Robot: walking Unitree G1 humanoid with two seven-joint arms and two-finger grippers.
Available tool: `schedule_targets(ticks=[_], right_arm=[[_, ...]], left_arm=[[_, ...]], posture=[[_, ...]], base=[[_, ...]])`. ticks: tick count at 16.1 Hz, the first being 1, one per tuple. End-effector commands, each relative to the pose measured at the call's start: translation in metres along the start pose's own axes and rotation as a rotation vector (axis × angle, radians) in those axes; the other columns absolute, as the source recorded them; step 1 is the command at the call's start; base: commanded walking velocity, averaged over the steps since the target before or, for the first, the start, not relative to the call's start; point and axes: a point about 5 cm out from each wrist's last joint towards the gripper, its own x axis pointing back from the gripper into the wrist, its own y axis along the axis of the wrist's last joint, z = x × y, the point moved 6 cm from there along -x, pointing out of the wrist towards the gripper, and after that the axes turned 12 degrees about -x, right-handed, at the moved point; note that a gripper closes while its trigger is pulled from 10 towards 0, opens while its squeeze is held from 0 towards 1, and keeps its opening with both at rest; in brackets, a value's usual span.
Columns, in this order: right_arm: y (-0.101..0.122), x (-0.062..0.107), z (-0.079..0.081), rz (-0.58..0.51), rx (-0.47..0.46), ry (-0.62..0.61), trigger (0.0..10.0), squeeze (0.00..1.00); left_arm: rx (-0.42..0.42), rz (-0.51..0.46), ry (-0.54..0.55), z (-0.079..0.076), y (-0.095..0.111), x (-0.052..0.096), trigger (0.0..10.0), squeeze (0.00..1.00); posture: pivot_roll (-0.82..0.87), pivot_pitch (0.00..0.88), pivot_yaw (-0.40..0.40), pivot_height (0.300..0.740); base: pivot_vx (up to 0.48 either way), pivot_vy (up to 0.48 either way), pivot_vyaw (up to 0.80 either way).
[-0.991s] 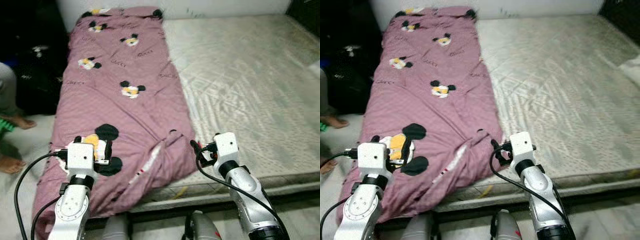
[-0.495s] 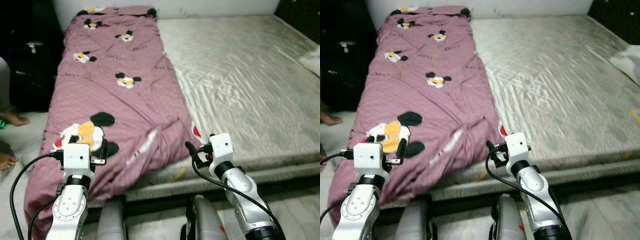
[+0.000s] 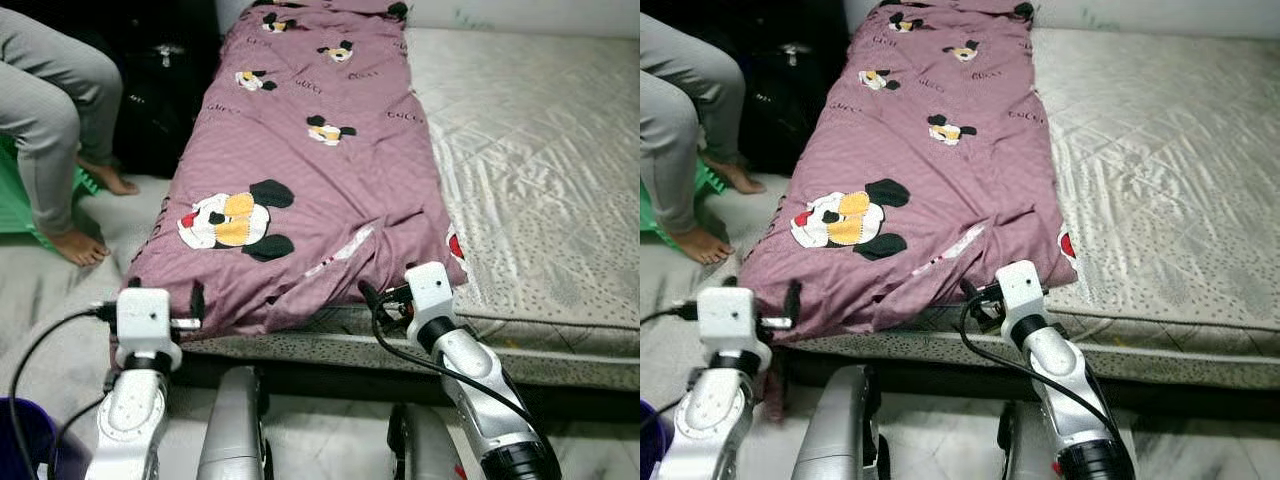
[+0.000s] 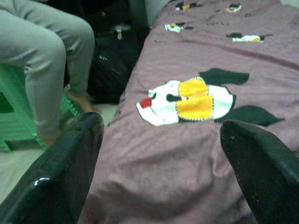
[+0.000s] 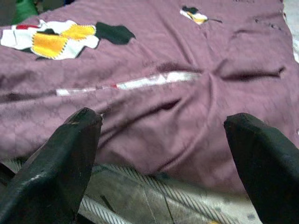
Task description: Clean up the room
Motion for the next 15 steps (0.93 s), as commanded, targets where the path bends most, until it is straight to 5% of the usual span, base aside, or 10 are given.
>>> schedule_targets(ticks=[1,15], right_arm=[[-0.0030,0.0029,-0.0067,0.009,-0.002,-0.020,10.0,0.00],[-0.0032,0.0013,-0.0057,0.007,-0.006,-0.013,10.0,0.00]], left_arm=[[0.011,-0.026,-0.024,-0.0060,0.0061,0.0000,10.0,0.00],[0.008,-0.042,-0.054,-0.0111,0.0081,-0.0010,10.0,0.00]], posture=[[0.00,0.145,0.005,0.578],[-0.01,0.152,0.006,0.553]], base=[[0.000,0.000,0.00],[0.177,0.000,0.00]])
